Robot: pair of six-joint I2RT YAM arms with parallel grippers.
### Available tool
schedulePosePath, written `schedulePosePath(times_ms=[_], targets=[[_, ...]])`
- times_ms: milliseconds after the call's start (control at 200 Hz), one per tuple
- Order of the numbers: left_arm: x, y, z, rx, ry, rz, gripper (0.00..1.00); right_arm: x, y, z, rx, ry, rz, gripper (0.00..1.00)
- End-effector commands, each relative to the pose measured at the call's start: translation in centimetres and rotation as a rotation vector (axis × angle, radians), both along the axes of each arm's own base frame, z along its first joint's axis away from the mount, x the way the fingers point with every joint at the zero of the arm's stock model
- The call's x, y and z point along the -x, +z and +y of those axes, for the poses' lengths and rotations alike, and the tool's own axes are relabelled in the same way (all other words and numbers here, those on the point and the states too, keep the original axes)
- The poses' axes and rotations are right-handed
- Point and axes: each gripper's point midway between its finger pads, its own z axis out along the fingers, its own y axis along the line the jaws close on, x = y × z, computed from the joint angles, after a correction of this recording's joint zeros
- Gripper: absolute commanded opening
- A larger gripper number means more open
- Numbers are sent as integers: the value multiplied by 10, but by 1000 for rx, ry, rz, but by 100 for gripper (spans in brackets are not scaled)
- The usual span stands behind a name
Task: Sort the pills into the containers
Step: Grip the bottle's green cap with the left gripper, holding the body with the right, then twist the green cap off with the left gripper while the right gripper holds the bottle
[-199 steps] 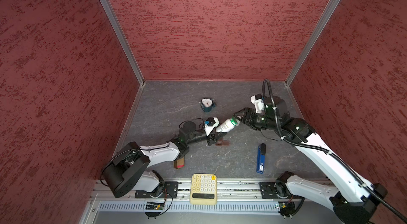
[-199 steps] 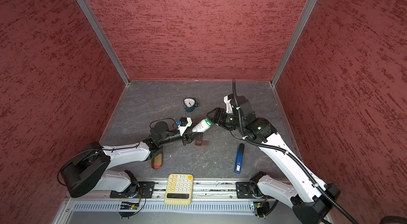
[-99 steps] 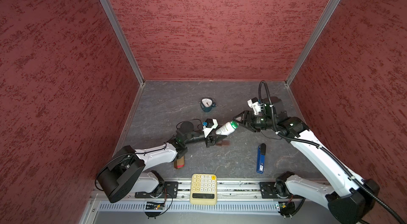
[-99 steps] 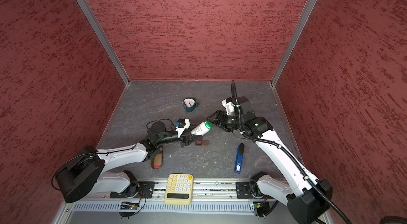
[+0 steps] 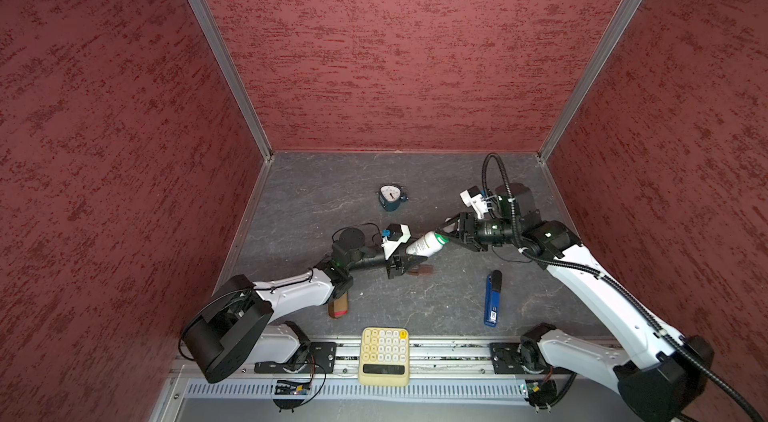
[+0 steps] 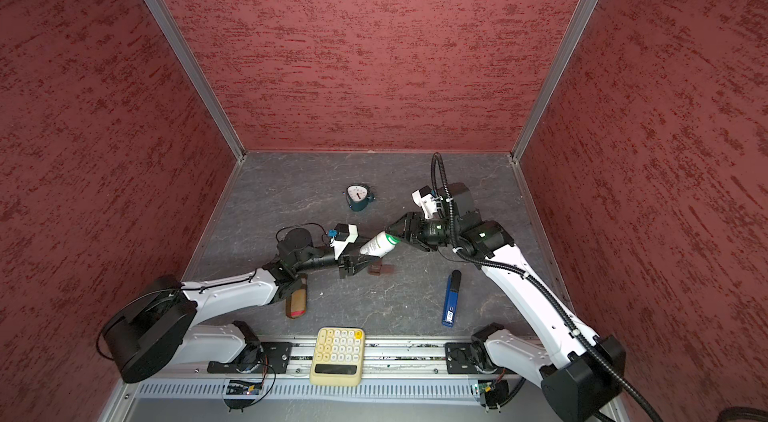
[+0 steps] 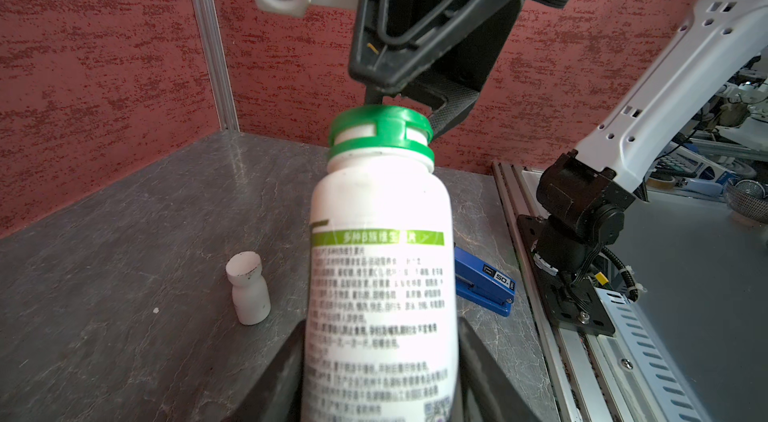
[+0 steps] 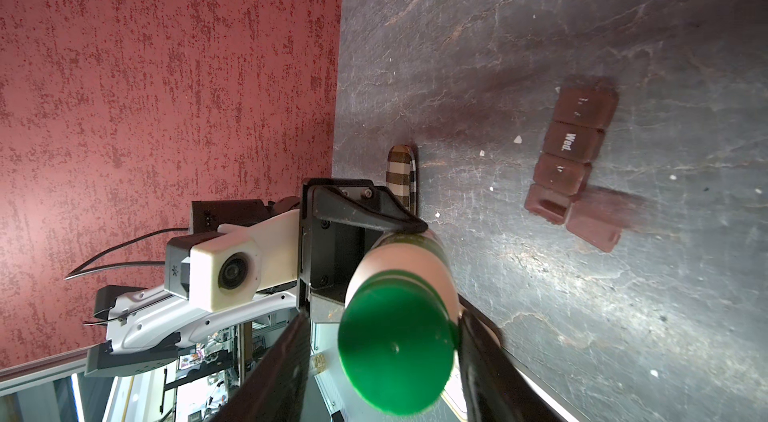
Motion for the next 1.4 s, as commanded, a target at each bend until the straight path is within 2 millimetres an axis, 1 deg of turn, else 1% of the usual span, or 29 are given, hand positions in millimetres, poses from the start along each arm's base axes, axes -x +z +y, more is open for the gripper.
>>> schedulePosePath(times_ms=[0,120,376,541,726,942,1182,1398], targets=[[3,3,2,8,-14,7,0,1,8,3,-25,35,-35,61],[5,2,2,6,-26,15,0,-1,7,5,-25,41,-35,61],[6,1,2,4,-34,24,0,1,-3,5,-8,63,-17,51],[6,0,3,0,-35,30,0,1,-4,4,7,68,-19,44],[6,-3,3,-14,-37,38,0,0,-9,0,49,61,-19,41],[3,-8,3,-39,-22,54,0,-6,-19,-15,180,19,-37,36],[1,-12,3,-65,-15,64,0,-12,-21,-30,291,-26,-79,31],[-3,-18,2,-92,-5,81,0,-16,-28,-45,415,-61,-99,29]])
